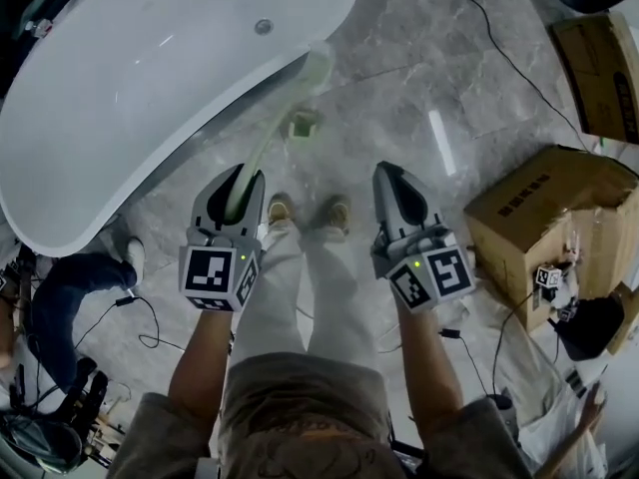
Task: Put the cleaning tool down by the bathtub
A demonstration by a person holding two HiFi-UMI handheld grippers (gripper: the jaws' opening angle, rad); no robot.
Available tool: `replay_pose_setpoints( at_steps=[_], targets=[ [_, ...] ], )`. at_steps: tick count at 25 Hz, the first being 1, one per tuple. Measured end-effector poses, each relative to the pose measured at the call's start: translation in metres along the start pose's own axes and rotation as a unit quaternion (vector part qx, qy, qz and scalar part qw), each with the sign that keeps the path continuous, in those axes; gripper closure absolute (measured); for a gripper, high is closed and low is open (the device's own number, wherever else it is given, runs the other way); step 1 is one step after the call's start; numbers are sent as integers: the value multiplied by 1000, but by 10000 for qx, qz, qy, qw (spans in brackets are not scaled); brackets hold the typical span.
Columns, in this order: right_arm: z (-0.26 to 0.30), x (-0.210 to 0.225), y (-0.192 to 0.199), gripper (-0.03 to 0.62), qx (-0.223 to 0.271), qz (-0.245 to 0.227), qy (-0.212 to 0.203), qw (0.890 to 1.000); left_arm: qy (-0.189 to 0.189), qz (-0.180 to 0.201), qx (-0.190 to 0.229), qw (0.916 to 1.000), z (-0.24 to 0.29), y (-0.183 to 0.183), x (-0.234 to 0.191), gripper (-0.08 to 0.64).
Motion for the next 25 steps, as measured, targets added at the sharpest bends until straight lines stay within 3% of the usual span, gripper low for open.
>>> replay_pose_setpoints(
  at_steps=[16,25],
  targets=[
    [42,29,55,594,-385,47,128,9992,-40,-71,-788,9969,106,66,-14,453],
    [55,42,67,594,-486,101,60,9987,-301,54,-1599,9867,177,111,-24,453]
  ],
)
Point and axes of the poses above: the fingertips, and each gripper's own axes: z forward along the fingers, x to its right, y out of its underside, the point moved 9 cm from there along -z, backward along the fingers, and after that the axes turned 12 degrees about -x, right-handed, at the moved point
